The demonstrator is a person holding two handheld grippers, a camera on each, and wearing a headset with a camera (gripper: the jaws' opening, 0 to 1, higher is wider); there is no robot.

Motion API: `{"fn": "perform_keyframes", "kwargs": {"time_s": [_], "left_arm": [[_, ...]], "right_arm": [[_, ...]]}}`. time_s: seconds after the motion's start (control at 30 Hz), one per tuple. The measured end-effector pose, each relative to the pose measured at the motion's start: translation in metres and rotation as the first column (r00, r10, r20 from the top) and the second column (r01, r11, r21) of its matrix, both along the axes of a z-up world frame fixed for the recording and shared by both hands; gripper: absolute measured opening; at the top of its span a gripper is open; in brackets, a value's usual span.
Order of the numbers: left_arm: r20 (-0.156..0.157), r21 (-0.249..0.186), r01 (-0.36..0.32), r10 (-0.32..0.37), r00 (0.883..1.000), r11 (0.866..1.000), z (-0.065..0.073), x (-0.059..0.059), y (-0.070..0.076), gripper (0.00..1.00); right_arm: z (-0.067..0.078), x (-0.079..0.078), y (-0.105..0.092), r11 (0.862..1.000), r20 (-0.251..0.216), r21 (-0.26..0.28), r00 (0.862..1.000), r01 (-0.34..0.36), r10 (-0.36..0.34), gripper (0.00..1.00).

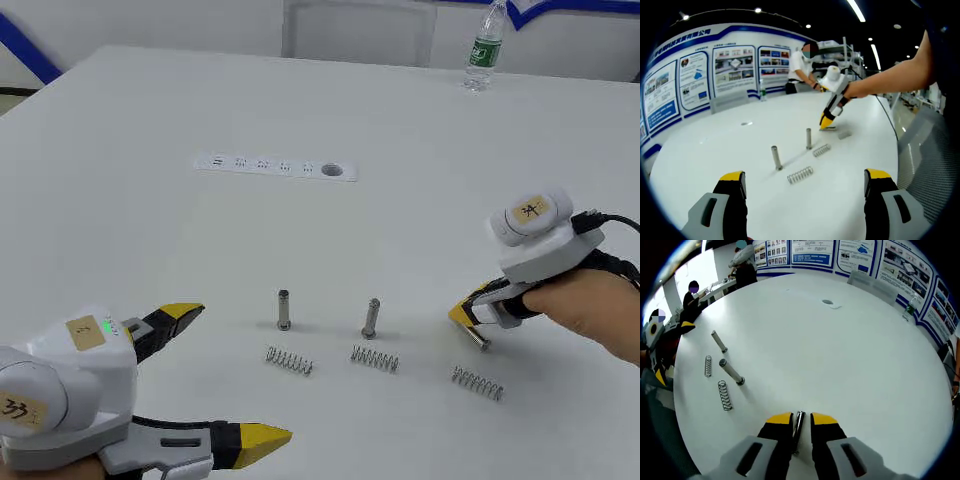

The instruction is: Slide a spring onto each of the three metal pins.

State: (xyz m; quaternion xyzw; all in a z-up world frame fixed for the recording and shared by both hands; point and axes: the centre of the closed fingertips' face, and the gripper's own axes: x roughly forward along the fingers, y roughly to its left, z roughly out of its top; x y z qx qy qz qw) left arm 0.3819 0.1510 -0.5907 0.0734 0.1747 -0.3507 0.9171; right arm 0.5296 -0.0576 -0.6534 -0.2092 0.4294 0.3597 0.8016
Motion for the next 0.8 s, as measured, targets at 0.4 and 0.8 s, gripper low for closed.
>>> {"fn": "perform_keyframes", "kwargs": {"time_s": [0.4,0.8], "left_arm": [[-0.006,-0.002,0.005,-0.005,1.000,1.000,-0.002,-0.001,-0.003,1.00],[-0.009,-0.004,0.008,-0.008,1.000,1.000,-0.004,-0.001,-0.003,1.00]], "right_arm": [[-0.010,-0.001,-0.002,0.999,-0.050,-0.040,0.999,0.016,-0.018,0.12],[-0.012,0.002,-0.002,0.994,-0.094,-0.107,0.995,0.014,-0.024,0.10]]}}
